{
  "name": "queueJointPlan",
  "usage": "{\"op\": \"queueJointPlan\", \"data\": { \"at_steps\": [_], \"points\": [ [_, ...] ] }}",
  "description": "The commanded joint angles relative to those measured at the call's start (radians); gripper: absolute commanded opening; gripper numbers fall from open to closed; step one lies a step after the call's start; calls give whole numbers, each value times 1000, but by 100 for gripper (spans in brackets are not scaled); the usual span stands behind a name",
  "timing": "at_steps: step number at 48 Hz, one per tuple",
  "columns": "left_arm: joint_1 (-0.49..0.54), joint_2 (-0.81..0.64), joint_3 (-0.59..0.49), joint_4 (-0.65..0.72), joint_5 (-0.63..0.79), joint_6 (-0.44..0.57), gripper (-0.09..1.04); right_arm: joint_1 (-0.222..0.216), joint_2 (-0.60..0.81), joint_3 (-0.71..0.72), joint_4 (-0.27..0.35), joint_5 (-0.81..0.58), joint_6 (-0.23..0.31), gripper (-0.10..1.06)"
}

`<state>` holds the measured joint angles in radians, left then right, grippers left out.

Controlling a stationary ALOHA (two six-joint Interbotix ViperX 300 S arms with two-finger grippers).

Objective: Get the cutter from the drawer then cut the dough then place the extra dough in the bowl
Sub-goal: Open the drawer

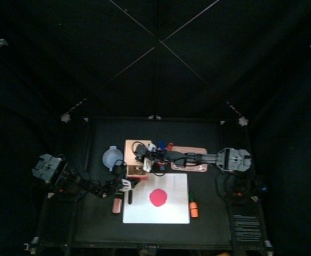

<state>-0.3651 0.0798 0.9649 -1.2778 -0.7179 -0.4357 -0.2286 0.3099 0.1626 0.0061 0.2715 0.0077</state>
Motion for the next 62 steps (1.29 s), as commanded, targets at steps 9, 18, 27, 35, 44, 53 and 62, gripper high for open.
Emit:
{"op": "queueJointPlan", "data": {
  "at_steps": [9,18,27,35,44,53,62],
  "points": [
    [-20,-17,-9,3,11,5,56,-2,-3,0,2,15,2,3],
    [-25,-17,-14,3,11,3,56,-2,-2,-2,2,15,2,3],
    [-29,-17,-20,3,11,3,56,-2,0,0,5,15,2,3],
    [-37,-17,-21,2,12,3,56,-2,0,0,5,15,2,3],
    [-38,-17,-17,-2,12,3,56,-2,0,0,5,15,2,3],
    [-38,-17,-9,3,12,5,58,-2,2,-2,3,15,2,3],
    [-38,-17,-5,5,12,6,59,-2,3,-3,3,15,2,3]
  ]
}}
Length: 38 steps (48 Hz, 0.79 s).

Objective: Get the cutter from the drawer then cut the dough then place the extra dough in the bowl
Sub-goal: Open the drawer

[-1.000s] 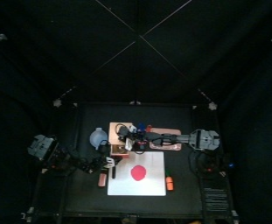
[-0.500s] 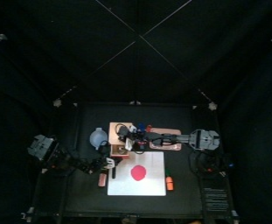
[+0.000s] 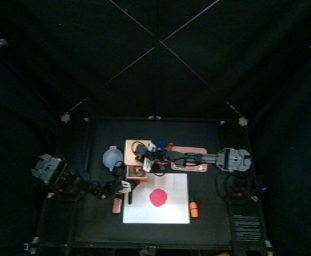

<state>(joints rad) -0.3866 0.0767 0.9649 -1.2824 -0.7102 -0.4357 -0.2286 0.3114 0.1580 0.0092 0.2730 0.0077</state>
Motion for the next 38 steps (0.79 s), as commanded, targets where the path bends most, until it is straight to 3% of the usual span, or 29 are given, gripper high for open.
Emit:
{"op": "queueJointPlan", "data": {
  "at_steps": [1,20,38],
  "points": [
    [-17,-14,-5,8,5,6,59,-2,2,0,0,14,2,3],
    [-15,-14,-2,14,5,8,78,-2,6,-2,-2,14,2,3],
    [-14,-21,3,14,6,6,79,-2,8,-2,-3,14,0,3]
  ]
}}
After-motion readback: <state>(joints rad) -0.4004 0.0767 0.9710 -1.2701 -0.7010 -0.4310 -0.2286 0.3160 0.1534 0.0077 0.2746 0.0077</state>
